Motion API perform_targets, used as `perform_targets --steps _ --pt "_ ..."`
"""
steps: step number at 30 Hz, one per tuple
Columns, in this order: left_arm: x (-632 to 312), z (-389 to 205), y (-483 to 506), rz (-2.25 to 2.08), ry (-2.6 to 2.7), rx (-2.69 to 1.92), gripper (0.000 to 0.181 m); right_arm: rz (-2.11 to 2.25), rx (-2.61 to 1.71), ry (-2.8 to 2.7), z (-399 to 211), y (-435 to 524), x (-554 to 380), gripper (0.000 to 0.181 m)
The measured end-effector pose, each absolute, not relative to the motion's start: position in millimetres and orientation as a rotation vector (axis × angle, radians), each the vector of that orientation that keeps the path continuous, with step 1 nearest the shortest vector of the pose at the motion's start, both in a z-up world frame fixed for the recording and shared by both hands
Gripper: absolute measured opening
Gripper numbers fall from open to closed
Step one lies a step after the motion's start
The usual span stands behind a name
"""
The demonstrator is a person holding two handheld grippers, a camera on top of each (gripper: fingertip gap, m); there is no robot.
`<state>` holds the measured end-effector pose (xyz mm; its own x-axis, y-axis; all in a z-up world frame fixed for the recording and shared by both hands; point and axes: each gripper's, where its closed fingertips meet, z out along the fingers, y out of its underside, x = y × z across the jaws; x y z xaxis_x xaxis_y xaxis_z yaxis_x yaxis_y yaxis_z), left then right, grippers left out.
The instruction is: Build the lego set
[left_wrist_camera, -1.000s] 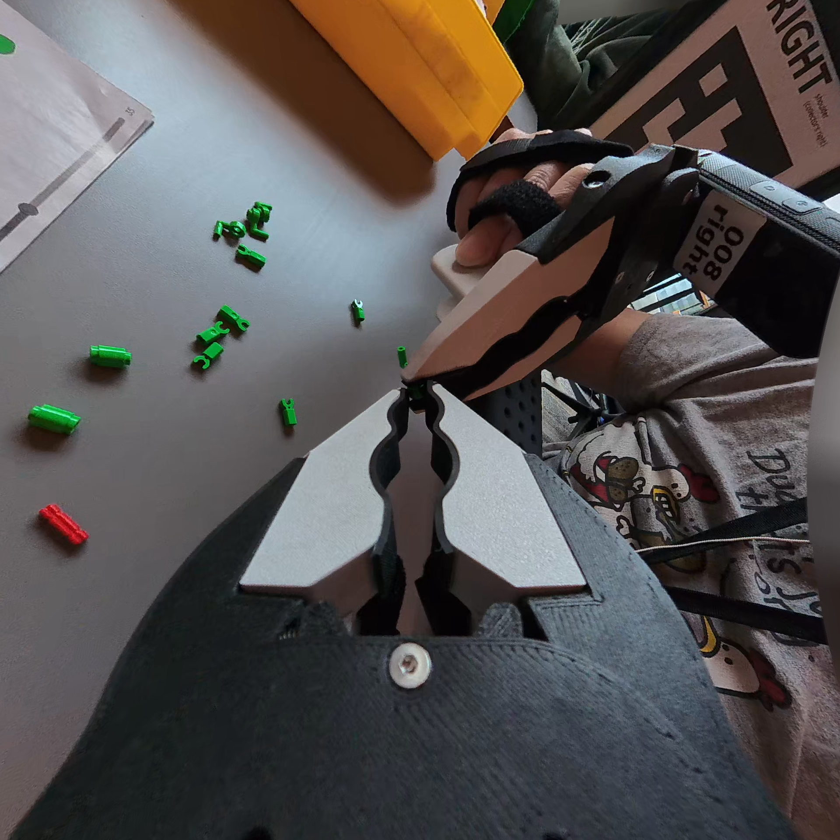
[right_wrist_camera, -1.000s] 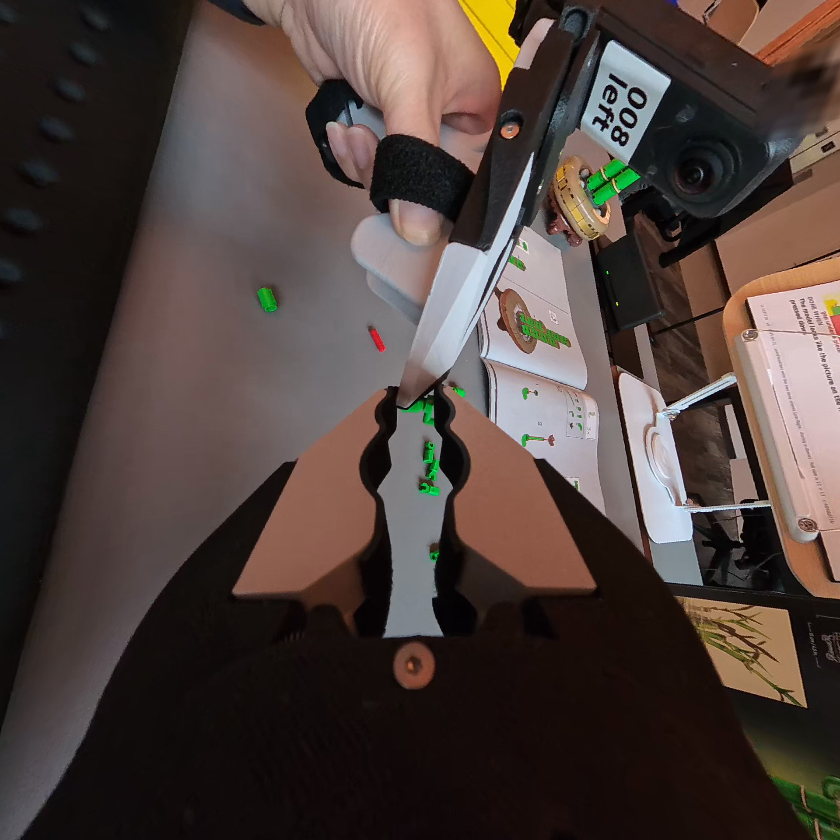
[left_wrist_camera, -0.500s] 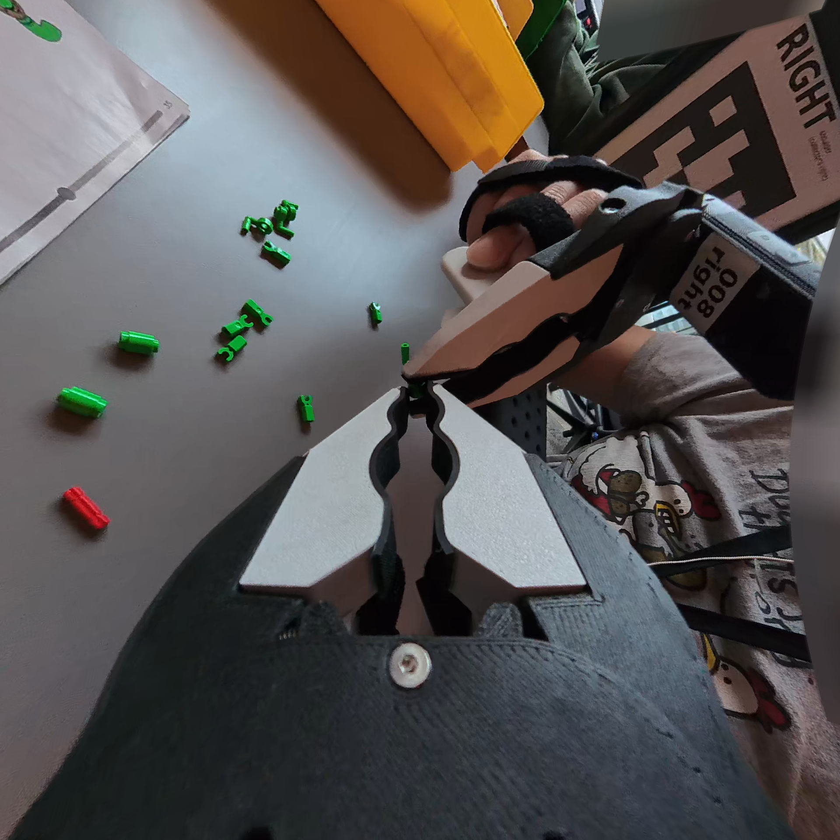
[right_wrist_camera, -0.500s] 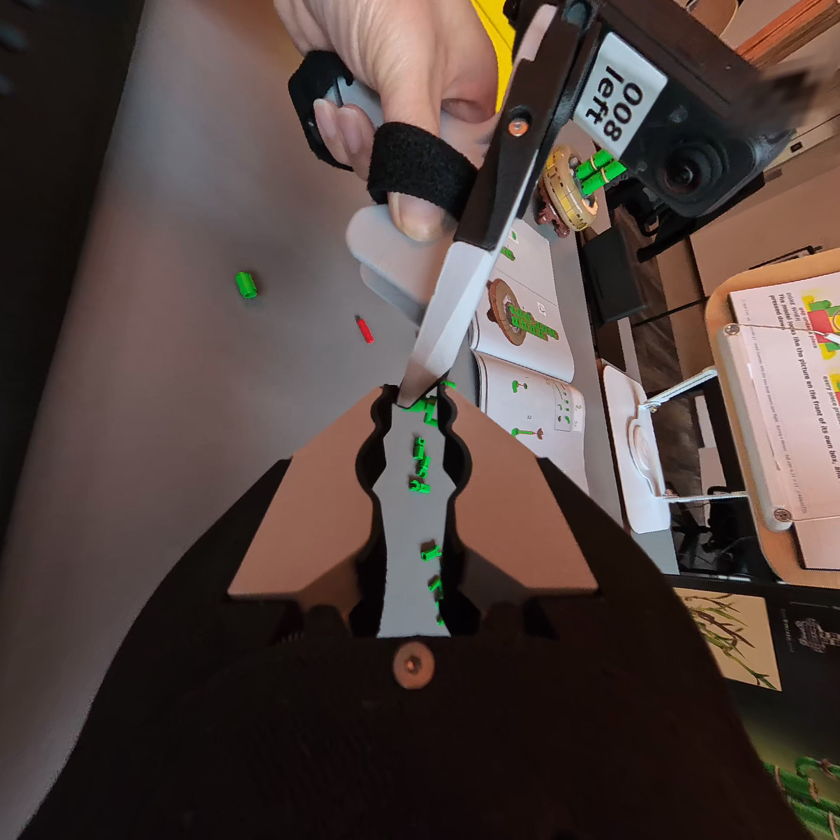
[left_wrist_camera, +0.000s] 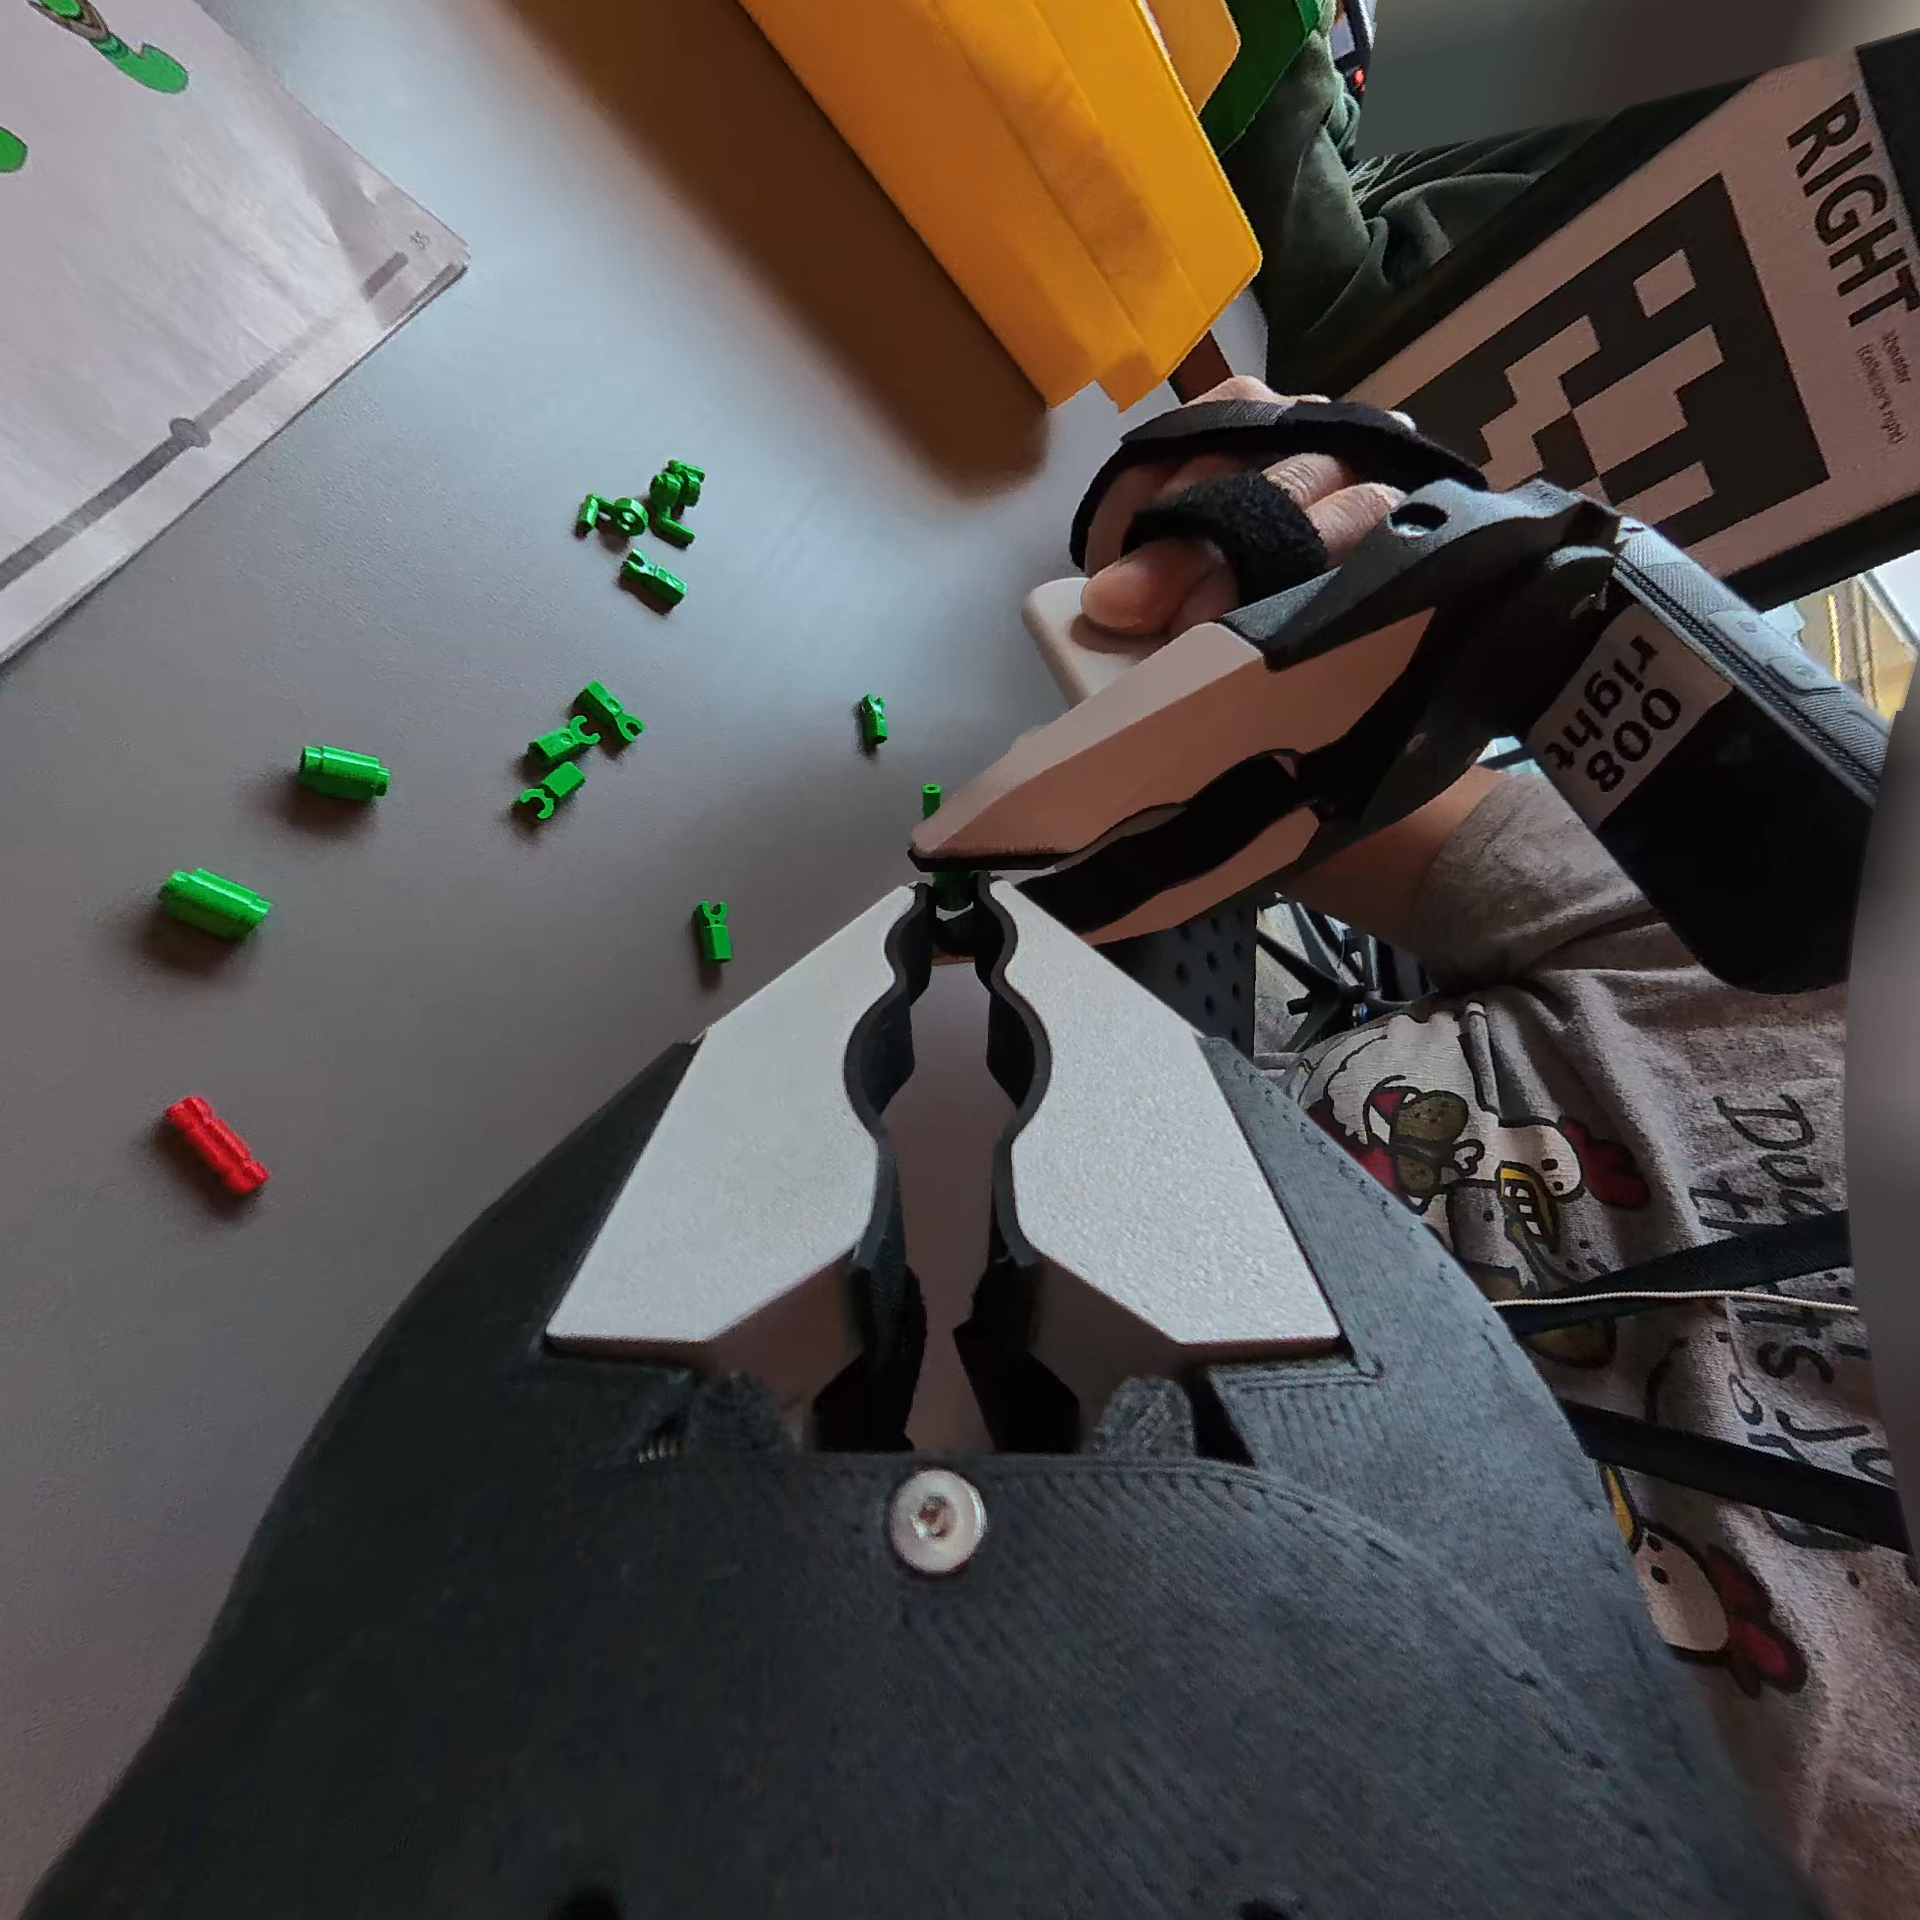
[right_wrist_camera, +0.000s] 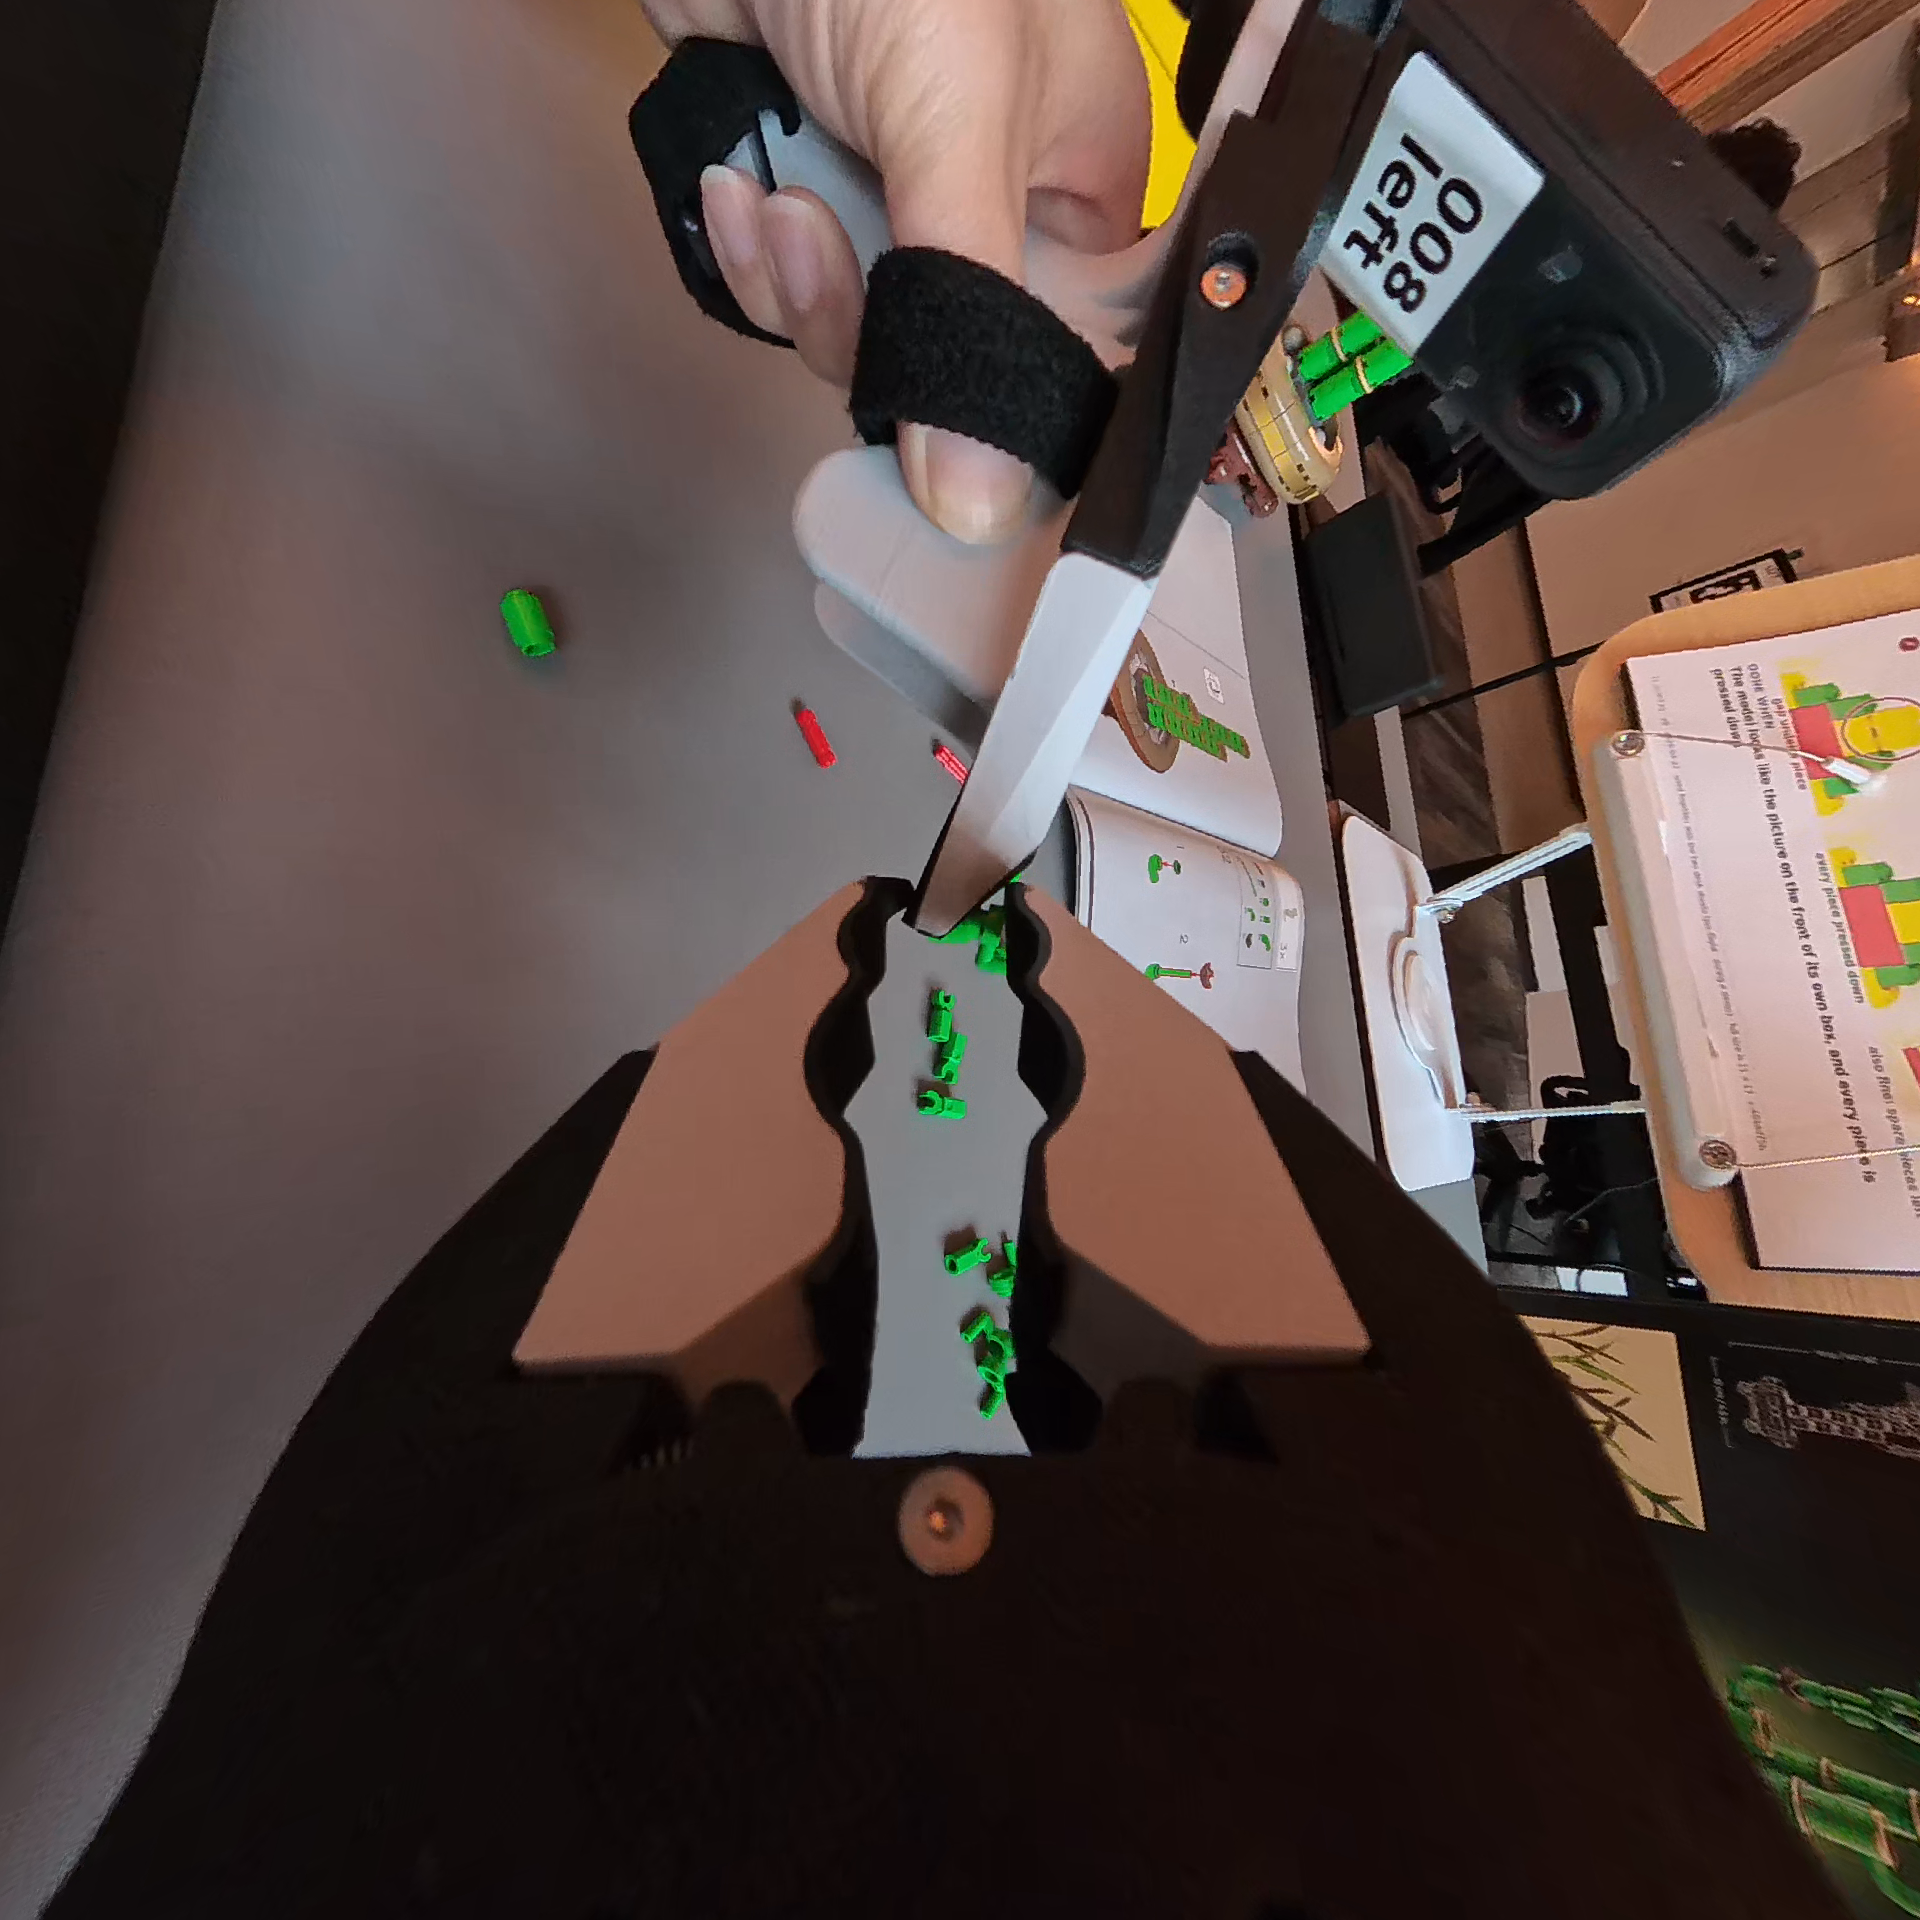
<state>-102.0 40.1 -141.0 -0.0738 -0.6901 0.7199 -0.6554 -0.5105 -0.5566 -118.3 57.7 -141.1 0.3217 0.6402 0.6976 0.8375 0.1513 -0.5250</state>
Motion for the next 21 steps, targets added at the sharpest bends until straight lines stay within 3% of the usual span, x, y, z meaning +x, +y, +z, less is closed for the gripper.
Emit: perform_targets --steps 21 --pt "-107.1 -109.7 46.6 -1.997 1.384 -2.017 0.007 -0.126 -1.524 -1.262 -116.8 56.9 -118.6 0.013"
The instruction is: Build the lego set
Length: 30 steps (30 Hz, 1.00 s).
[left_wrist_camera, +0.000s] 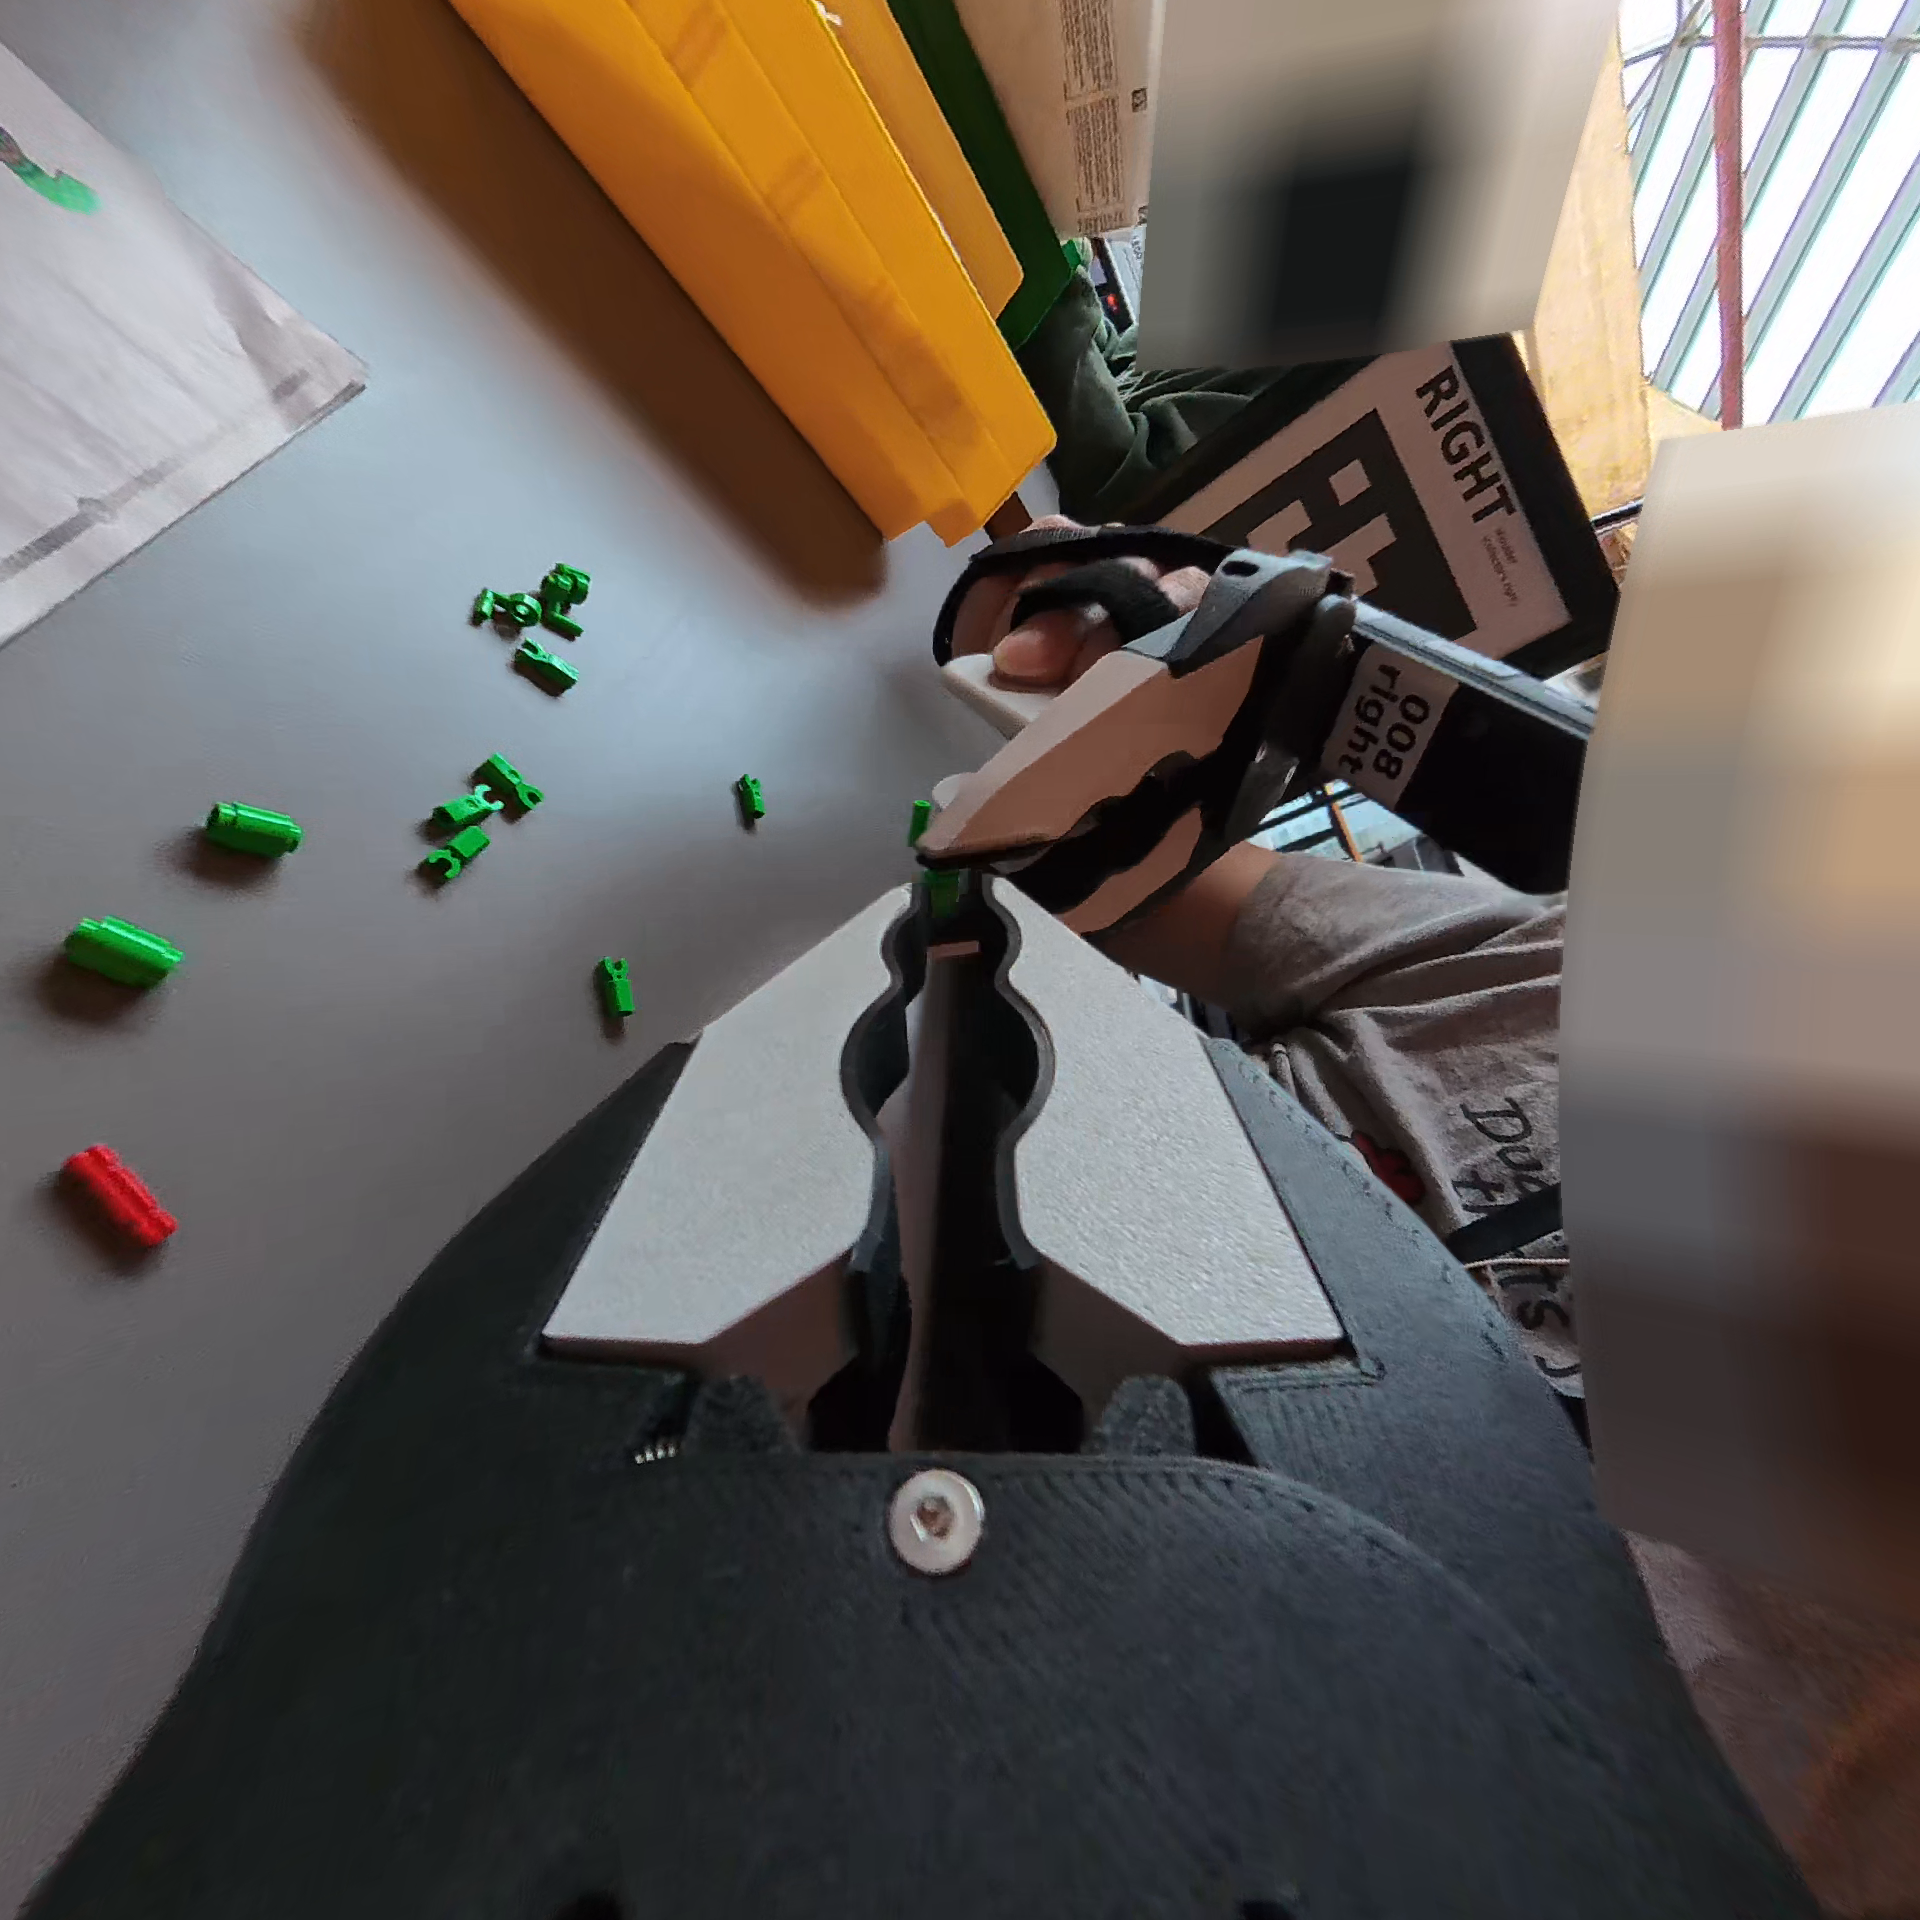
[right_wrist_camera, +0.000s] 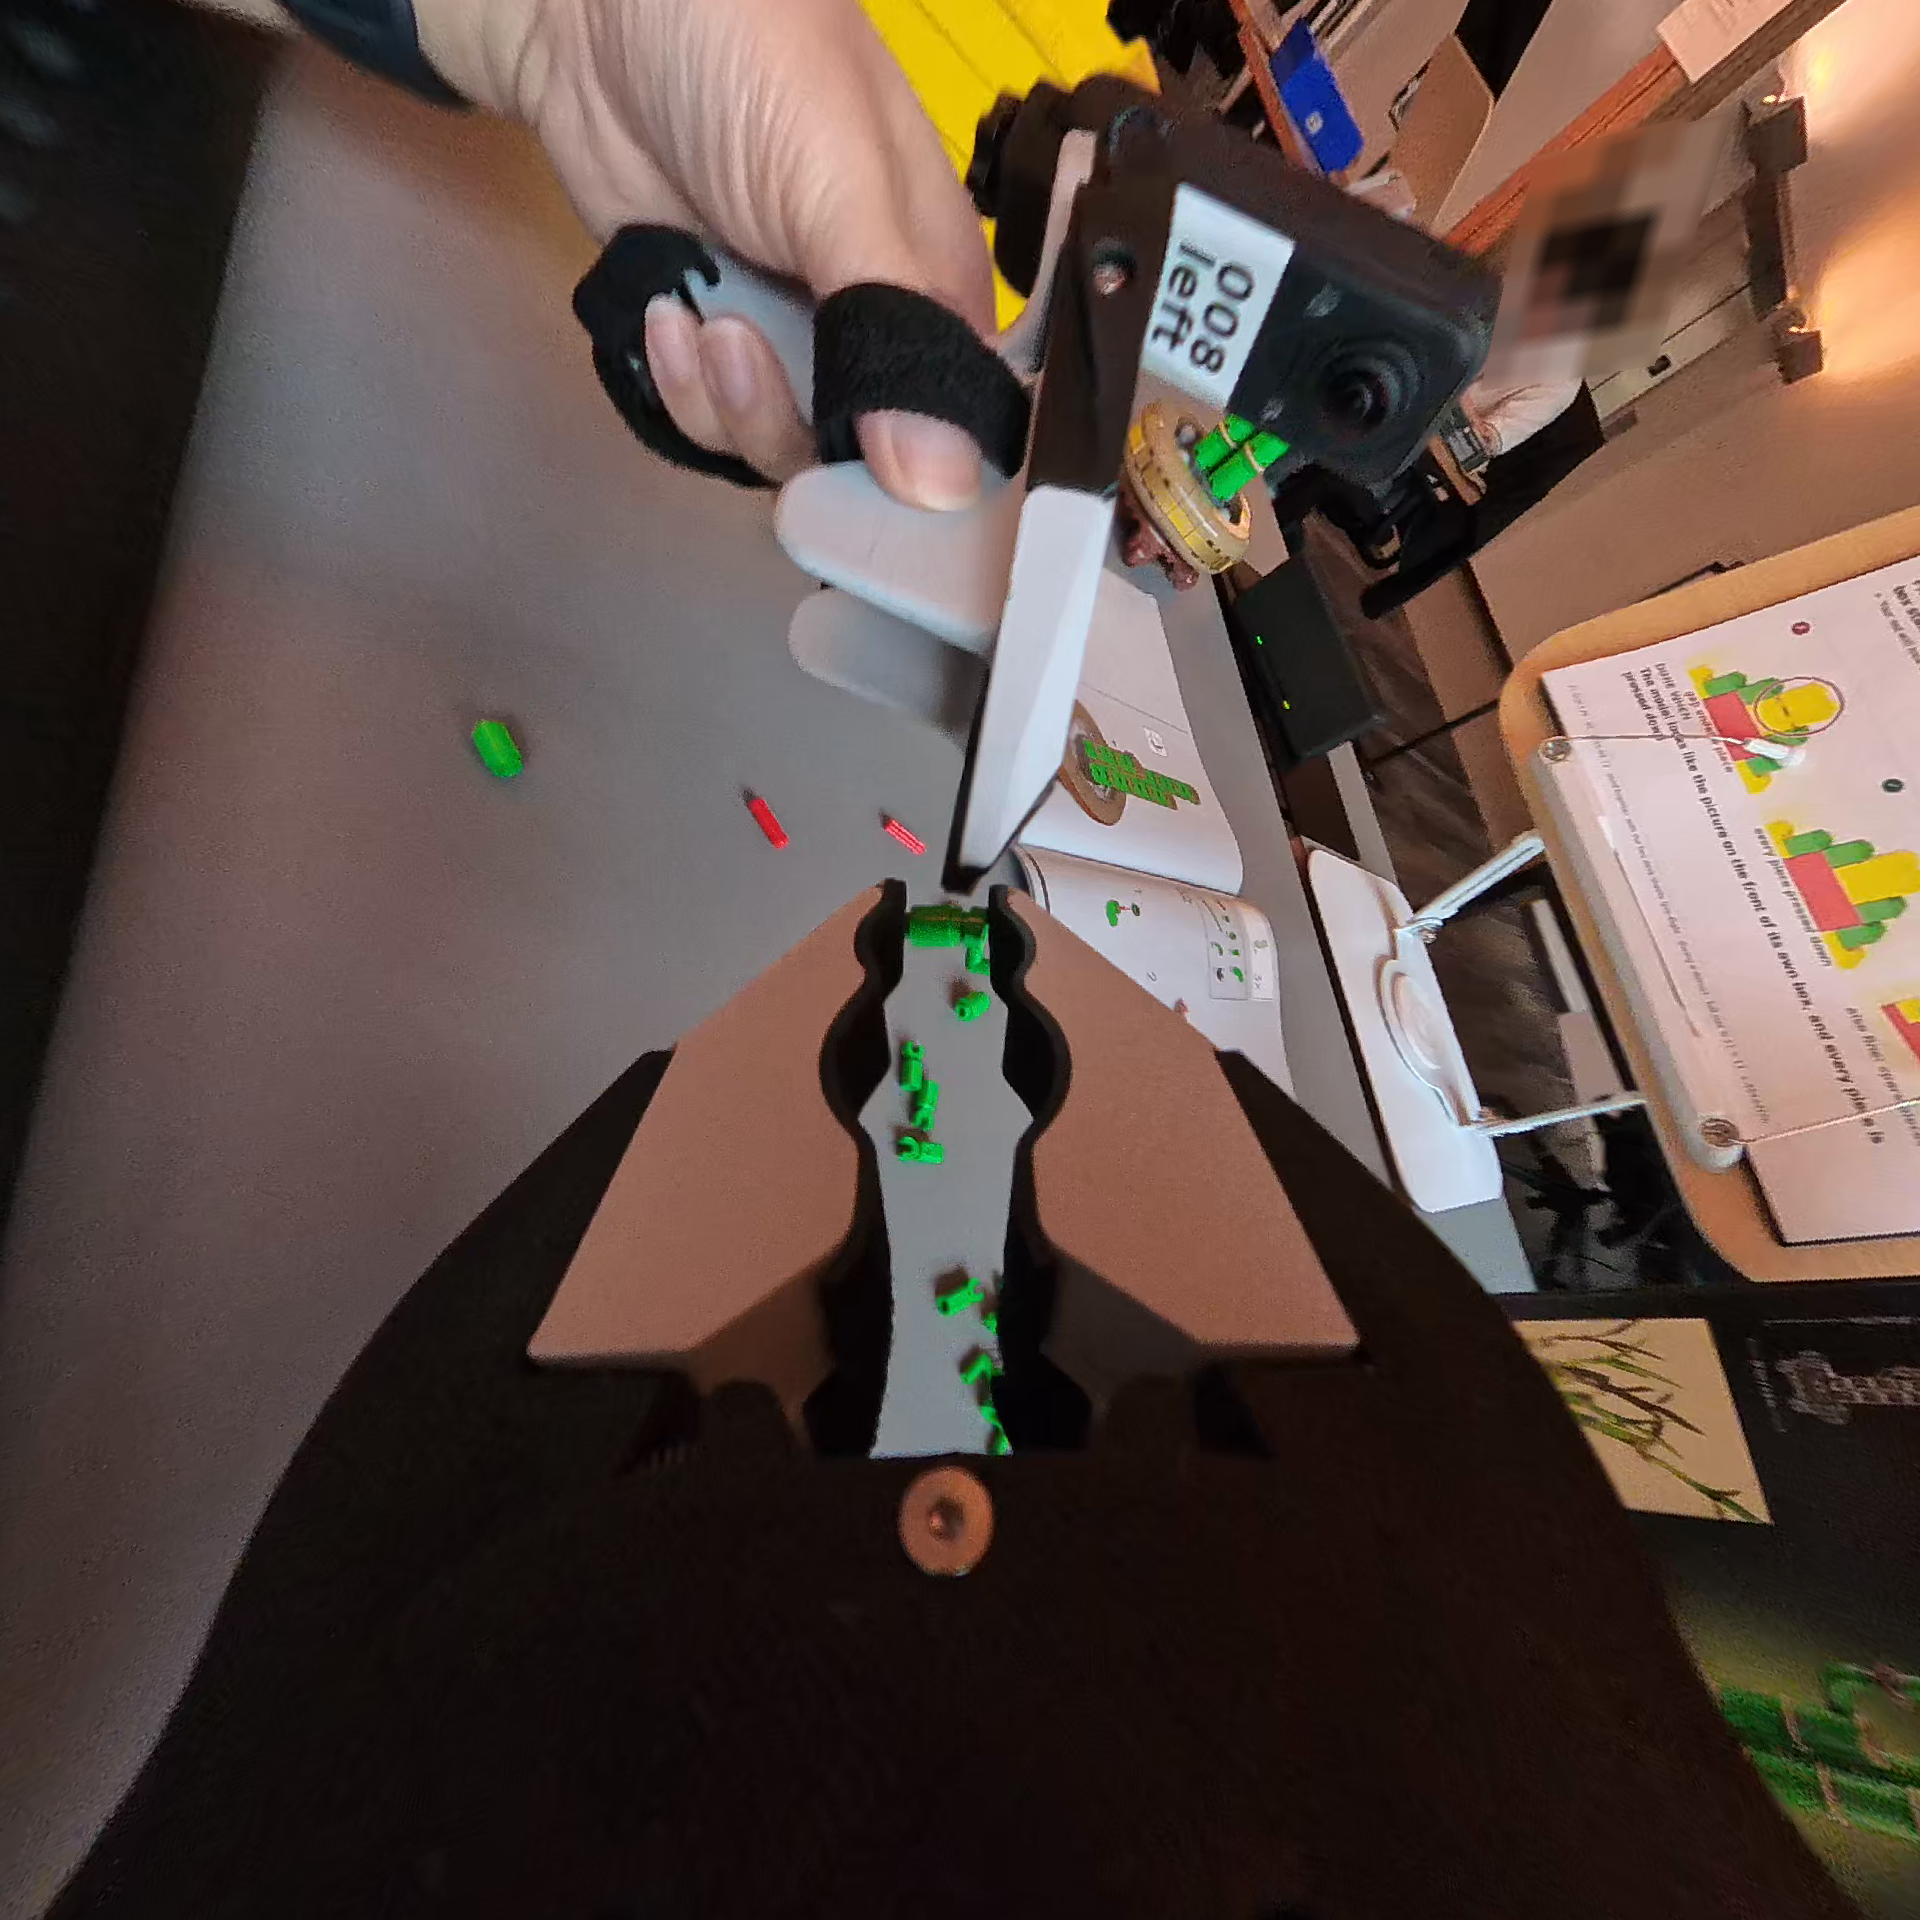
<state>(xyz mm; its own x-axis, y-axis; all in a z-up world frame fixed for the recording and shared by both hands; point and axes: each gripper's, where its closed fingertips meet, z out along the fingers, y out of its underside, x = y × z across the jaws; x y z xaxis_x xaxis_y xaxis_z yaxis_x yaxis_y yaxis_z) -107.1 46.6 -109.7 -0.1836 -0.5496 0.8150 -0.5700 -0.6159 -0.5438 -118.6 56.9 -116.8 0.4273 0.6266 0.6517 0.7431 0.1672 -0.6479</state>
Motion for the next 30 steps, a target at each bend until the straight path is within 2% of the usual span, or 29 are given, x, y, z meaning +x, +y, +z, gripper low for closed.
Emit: perform_targets --steps 5,11,15,30 --pt "-103.8 -105.7 34.8 2.006 -1.386 1.903 0.008 -0.023 -1.497 -1.201 -103.3 53.3 -120.6 0.013" --pt "-101.0 -105.0 40.6 2.002 -1.584 1.999 0.005 -0.102 -1.463 -1.183 -101.5 58.6 -118.2 0.014" --pt "-101.7 -98.2 41.3 2.044 -1.521 1.990 0.006 -0.162 -1.406 -1.172 -93.0 59.0 -115.1 0.018" --pt "-108.4 -123.6 33.7 1.791 -1.619 2.051 0.005 -0.211 -1.426 -1.348 -118.5 50.9 -122.8 0.012"
